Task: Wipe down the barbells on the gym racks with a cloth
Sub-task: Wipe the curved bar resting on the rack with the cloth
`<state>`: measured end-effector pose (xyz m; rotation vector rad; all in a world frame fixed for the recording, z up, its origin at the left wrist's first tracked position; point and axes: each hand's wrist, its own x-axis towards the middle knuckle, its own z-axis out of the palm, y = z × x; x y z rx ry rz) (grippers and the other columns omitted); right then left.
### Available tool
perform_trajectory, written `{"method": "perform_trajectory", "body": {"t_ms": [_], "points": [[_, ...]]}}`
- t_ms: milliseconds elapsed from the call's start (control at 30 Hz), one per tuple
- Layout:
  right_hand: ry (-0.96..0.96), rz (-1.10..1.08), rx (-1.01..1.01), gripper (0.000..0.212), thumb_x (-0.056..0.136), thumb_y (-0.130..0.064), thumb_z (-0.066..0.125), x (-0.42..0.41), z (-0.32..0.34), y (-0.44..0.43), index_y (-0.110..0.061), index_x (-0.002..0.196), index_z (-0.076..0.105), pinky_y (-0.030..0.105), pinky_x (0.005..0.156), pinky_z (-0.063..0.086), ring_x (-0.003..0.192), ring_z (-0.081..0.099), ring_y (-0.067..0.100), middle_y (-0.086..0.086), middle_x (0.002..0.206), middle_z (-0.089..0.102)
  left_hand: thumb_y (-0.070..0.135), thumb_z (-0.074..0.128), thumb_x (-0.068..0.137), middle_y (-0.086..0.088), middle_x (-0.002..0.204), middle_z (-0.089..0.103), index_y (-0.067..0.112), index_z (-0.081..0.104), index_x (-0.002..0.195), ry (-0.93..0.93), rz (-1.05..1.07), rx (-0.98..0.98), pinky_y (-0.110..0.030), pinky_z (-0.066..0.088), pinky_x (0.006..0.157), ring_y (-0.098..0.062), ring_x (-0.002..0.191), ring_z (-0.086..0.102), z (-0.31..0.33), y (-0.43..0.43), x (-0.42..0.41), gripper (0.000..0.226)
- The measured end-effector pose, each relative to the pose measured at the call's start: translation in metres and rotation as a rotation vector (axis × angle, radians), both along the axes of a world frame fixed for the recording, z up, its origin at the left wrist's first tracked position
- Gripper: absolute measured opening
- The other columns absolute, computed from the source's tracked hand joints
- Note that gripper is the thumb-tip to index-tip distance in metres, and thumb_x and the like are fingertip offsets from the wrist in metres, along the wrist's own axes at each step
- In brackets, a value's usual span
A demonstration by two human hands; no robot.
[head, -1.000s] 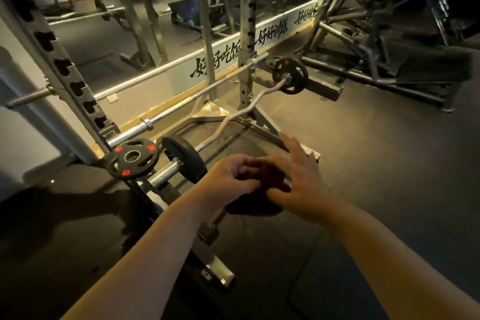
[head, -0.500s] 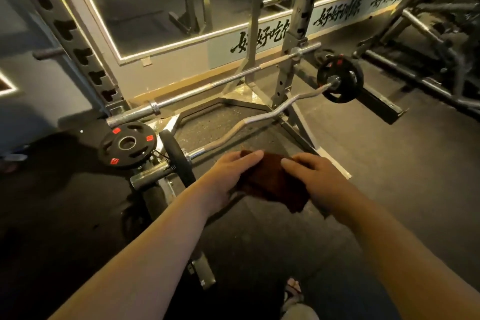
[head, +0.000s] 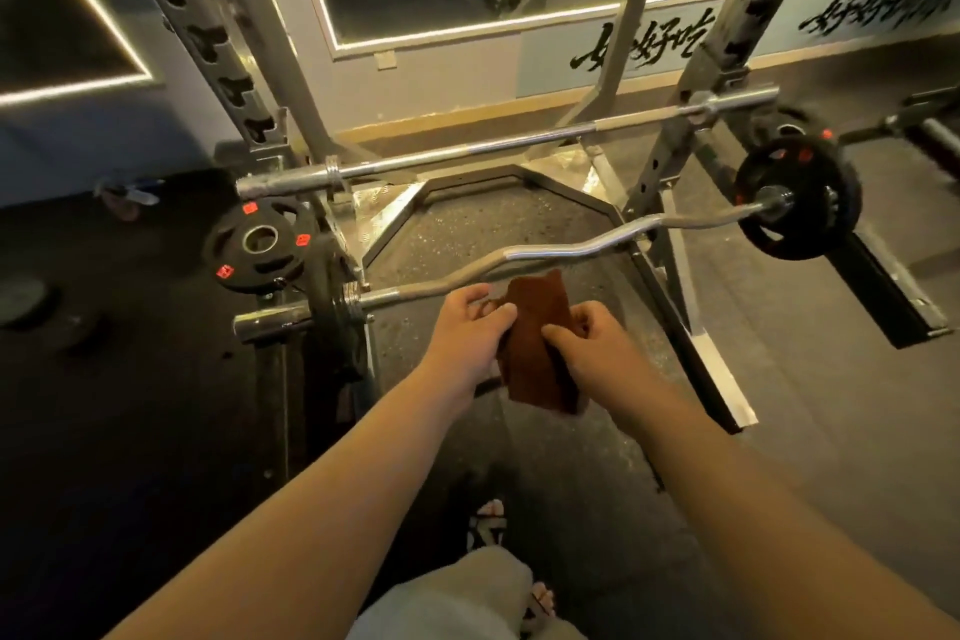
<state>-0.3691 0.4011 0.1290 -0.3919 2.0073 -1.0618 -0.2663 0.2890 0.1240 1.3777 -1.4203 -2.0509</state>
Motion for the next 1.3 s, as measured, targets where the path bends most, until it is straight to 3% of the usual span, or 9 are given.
{"method": "perform_trajectory", "body": {"t_ms": [100, 233, 467, 667, 767, 867, 1033, 1167, 1300], "points": [[0.081, 0.0, -0.08, 0.039, 0.104, -0.017, 0.053, -0.026, -0.02, -0.019, -0.042, 0.125, 0.031, 0.028, 0.069, 0.052, 0.094, 0.061, 0.013, 0.002, 0.12, 0.06, 0.01, 0.061, 0.097, -0.008, 0.131, 0.058, 0.017, 0.044, 0.143, -0.024, 0.046, -0.01, -0.033, 0.056, 0.084, -0.021, 0.111, 0.062, -0.016, -0.011, -0.022, 0.05], [0.281, 0.177, -0.04, 0.024, 0.103, -0.011, 0.051, -0.057, -0.055, -0.051, -0.031, 0.112, 0.058, 0.014, 0.078, 0.04, 0.115, 0.057, 0.017, 0.001, 0.129, 0.057, -0.007, 0.059, 0.09, -0.006, 0.138, 0.057, 0.018, 0.042, 0.143, -0.039, 0.02, -0.062, -0.037, 0.055, 0.099, -0.017, 0.123, 0.058, -0.045, -0.04, -0.051, 0.061], [0.29, 0.163, 0.015, 0.035, 0.105, -0.01, 0.049, -0.09, -0.099, -0.099, -0.018, 0.136, 0.061, 0.014, 0.098, 0.033, 0.117, 0.046, 0.006, 0.006, 0.143, 0.05, 0.006, 0.062, 0.096, 0.005, 0.119, 0.062, 0.023, 0.054, 0.126, -0.114, 0.0, -0.244, -0.011, 0.052, 0.075, -0.003, 0.103, 0.061, -0.089, -0.08, -0.087, 0.035], [0.33, 0.161, -0.043, 0.036, 0.105, -0.003, 0.046, -0.116, -0.131, -0.136, -0.014, 0.136, 0.061, 0.002, 0.097, 0.03, 0.121, 0.047, 0.008, 0.0, 0.135, 0.049, 0.01, 0.057, 0.097, 0.006, 0.117, 0.062, 0.021, 0.058, 0.13, -0.259, -0.034, -0.368, -0.021, 0.048, 0.084, -0.014, 0.107, 0.062, -0.129, -0.115, -0.108, 0.034], [0.422, 0.158, -0.102, 0.037, 0.104, -0.001, 0.047, -0.132, -0.147, -0.153, -0.011, 0.137, 0.061, 0.013, 0.111, 0.032, 0.128, 0.047, 0.011, 0.009, 0.142, 0.05, 0.007, 0.049, 0.1, 0.0, 0.137, 0.055, 0.019, 0.056, 0.137, -0.347, -0.147, -0.57, -0.024, 0.037, 0.107, -0.015, 0.129, 0.049, -0.146, -0.128, -0.116, 0.039], [0.517, 0.257, -0.108, 0.04, 0.106, -0.012, 0.043, -0.14, -0.162, -0.168, -0.012, 0.144, 0.054, 0.0, 0.106, 0.024, 0.131, 0.042, 0.011, 0.007, 0.153, 0.043, 0.013, 0.044, 0.105, 0.002, 0.155, 0.043, 0.02, 0.048, 0.148, -0.439, -0.271, -0.681, -0.035, 0.023, 0.123, -0.014, 0.146, 0.033, -0.161, -0.138, -0.126, 0.044], [0.623, 0.137, 0.086, 0.04, 0.1, -0.047, 0.051, -0.152, -0.188, -0.177, -0.032, 0.137, 0.053, 0.04, 0.118, 0.031, 0.132, 0.04, 0.016, -0.004, 0.141, 0.049, 0.021, 0.038, 0.107, -0.004, 0.164, 0.03, 0.015, 0.034, 0.156, -0.601, -0.472, -0.795, -0.033, 0.007, 0.124, -0.018, 0.155, 0.016, -0.19, -0.15, -0.137, 0.049], [0.94, 0.585, 0.008, 0.048, 0.106, -0.026, 0.04, -0.153, -0.207, -0.184, -0.013, 0.152, 0.043, 0.051, 0.124, 0.013, 0.15, 0.029, 0.03, 0.009, 0.157, 0.042, 0.023, 0.042, 0.106, -0.006, 0.158, 0.041, 0.016, 0.05, 0.145, -0.638, -0.477, -0.959, -0.039, 0.02, 0.124, -0.023, 0.152, 0.027, -0.209, -0.148, -0.137, 0.04], [0.99, 0.72, 0.04, 0.039, 0.11, -0.04, 0.031, -0.169, -0.213, -0.201, -0.023, 0.105, 0.066, 0.042, 0.092, 0.04, 0.099, 0.059, 0.025, -0.002, 0.101, 0.066, 0.008, 0.06, 0.095, -0.018, 0.132, 0.065, 0.005, 0.07, 0.116, -0.608, -0.359, -1.211, -0.052, 0.049, 0.105, -0.037, 0.131, 0.056, -0.225, -0.148, -0.134, 0.024]]}}
